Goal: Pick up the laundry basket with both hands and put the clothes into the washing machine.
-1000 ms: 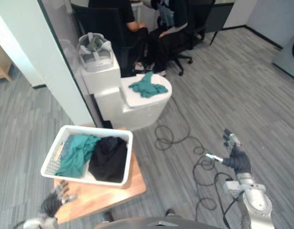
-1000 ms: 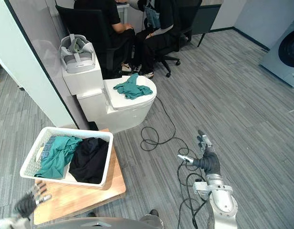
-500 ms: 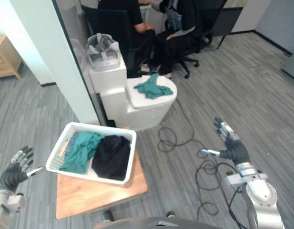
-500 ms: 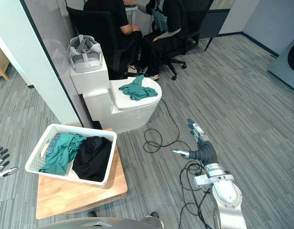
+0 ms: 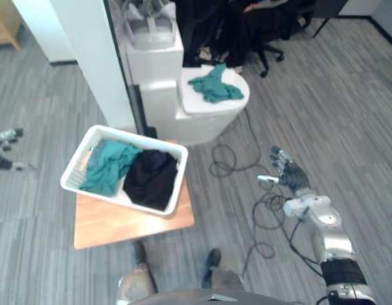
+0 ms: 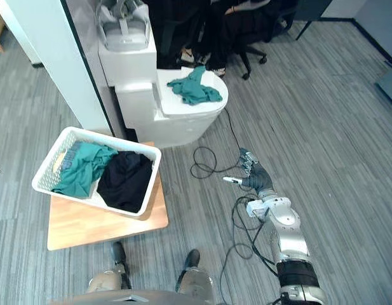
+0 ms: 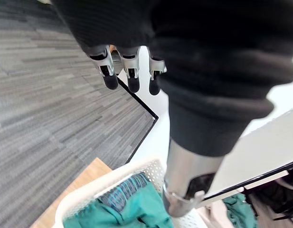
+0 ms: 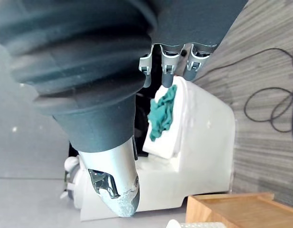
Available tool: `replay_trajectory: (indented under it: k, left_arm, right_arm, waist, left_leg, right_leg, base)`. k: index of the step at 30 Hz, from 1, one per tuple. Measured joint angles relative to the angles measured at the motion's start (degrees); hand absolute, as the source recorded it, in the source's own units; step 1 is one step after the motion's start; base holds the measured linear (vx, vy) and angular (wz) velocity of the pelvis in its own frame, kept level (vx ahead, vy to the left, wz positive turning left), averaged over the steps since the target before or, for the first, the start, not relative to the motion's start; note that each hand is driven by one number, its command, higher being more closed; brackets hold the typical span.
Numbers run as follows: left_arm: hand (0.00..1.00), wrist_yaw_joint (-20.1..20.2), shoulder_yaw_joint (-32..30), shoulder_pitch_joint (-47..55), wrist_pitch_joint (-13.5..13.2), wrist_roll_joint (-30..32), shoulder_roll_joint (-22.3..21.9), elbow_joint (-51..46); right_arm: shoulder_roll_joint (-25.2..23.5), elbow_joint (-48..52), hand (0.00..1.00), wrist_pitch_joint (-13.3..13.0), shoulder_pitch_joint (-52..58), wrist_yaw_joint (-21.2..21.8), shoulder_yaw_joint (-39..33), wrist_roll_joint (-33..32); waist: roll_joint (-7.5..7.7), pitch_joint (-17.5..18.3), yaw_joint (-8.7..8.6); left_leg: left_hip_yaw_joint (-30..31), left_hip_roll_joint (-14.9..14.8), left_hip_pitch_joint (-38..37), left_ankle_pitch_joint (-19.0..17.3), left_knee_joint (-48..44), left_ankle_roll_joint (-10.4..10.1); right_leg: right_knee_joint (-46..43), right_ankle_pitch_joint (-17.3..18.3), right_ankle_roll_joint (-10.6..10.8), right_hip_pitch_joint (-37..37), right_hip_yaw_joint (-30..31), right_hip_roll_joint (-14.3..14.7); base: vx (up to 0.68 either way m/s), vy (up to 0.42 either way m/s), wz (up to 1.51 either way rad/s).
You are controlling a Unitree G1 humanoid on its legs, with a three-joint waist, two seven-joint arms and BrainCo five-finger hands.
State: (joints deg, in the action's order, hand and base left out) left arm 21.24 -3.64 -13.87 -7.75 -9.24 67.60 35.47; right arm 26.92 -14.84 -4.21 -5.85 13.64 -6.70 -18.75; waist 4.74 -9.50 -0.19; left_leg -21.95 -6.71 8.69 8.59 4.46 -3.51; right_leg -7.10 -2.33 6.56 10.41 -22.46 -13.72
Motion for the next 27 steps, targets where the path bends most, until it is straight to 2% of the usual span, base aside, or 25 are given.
replay_trajectory:
  k: [2, 5, 7, 11, 16, 19, 22, 24, 25, 27]
  left_arm:
    - [0.00, -0.2, 2.8, -5.6, -0.7, 4.6, 1.5, 1.0]
    - [0.00, -2.6, 6.0, -12.1, -2.3, 11.9, 1.6, 1.7]
    - [0.00, -4.1, 7.0, -15.1, -3.1, 17.9, 2.1, 1.7]
    - [0.00, -5.2, 8.9, -18.5, -4.0, 26.4, 6.0, 1.9]
    - [0.00, -6.2, 9.0, -20.0, -4.1, 32.6, 6.4, 3.2]
    - [0.00, -7.6, 10.4, -20.1, -4.1, 39.8, 8.5, 3.0]
    - [0.00, -9.4, 9.9, -20.9, -3.6, 41.0, 8.5, 3.4]
    - [0.00, -13.0, 5.6, -21.0, -1.7, 40.7, 7.2, 4.8]
    - [0.00, -13.6, 4.4, -21.7, -1.3, 40.7, 6.9, 5.8]
    - [0.00, -17.7, -1.3, -24.7, 1.8, 39.0, 3.8, 8.8]
  right_arm:
    - [-1.1, -1.9, 0.00, 0.8, -1.6, 0.0, 0.1, -0.1]
    - [-2.5, -3.0, 0.00, 1.7, -3.0, -0.1, 2.0, -0.4]
    - [-5.0, -4.8, 0.00, 2.0, -4.6, -0.3, 2.1, -1.3]
    - [-9.0, -7.4, 0.00, 2.3, -5.9, -0.4, 3.9, -1.2]
    - [-13.0, -8.9, 0.00, 3.1, -5.9, -0.3, 8.0, -0.9]
    - [-15.6, -9.6, 0.00, 3.2, -7.0, -0.3, 10.2, 2.1]
    - [-15.7, -11.3, 0.00, 3.3, -8.2, -0.4, 10.7, 3.9]
    - [-15.7, -10.9, 0.00, 3.3, -8.6, -0.5, 11.0, 4.7]
    - [-15.7, -10.9, 0.00, 3.3, -8.9, -0.5, 11.0, 4.8]
    - [-15.8, -10.9, 0.00, 3.2, -9.7, -1.6, 11.1, 5.1]
  waist:
    - [0.48, -1.4, -0.04]
    - [0.69, -2.9, 0.10]
    - [0.98, -4.2, 0.21]
    - [2.00, -6.0, 0.59]
    - [1.80, -7.5, 1.65]
    - [1.70, -9.8, 2.75]
    - [1.61, -11.3, 3.67]
    - [1.83, -11.9, 4.03]
    - [1.97, -12.1, 4.13]
    - [2.05, -13.2, 4.42]
  left_leg:
    - [-0.2, -0.2, 1.0, 0.4, 0.0, 0.1]
    - [-0.5, -0.4, 2.8, 1.0, 0.0, 0.4]
    - [-0.8, -0.9, 4.1, 1.4, -0.1, 0.4]
    - [-0.9, -2.5, 7.7, 0.5, -3.8, 0.2]
    - [-0.2, -4.6, 10.4, -1.5, -8.1, -0.4]
    - [0.7, -6.1, 13.3, -2.6, -11.3, -0.6]
    - [1.5, -6.9, 15.9, -3.3, -13.6, -0.6]
    - [1.7, -7.8, 18.1, -4.3, -15.9, -0.6]
    - [1.8, -8.0, 18.5, -4.6, -16.5, -0.5]
    - [1.9, -8.7, 19.6, -5.1, -18.1, -0.4]
  right_leg:
    - [0.0, -0.5, -0.4, 1.1, 0.1, 0.1]
    - [0.2, -1.3, -0.7, 3.0, 0.4, 0.4]
    - [1.0, -2.1, -1.2, 4.1, 0.7, 1.0]
    - [2.3, -3.4, -2.1, 5.7, 0.7, 2.2]
    - [3.3, -3.7, -2.9, 5.9, 0.2, 3.6]
    - [3.7, -3.8, -3.7, 6.7, -0.3, 4.3]
    - [3.9, -4.4, -4.0, 7.9, -0.8, 5.0]
    - [4.0, -4.8, -4.5, 8.9, -0.8, 5.5]
    - [4.0, -4.8, -4.5, 9.2, -0.7, 5.7]
    - [4.0, -5.2, -4.6, 9.6, -0.4, 6.0]
  base:
    - [-0.04, 0.006, -0.03]
    - [-0.03, -0.001, -0.06]
    - [-0.01, -0.017, -0.10]
    - [0.00, -0.042, -0.07]
    - [0.00, -0.039, -0.02]
    - [-0.02, -0.017, 0.01]
    - [-0.03, -0.014, 0.04]
    - [-0.01, 0.008, -0.02]
    - [-0.03, 0.016, -0.11]
    - [-0.01, 0.011, -0.08]
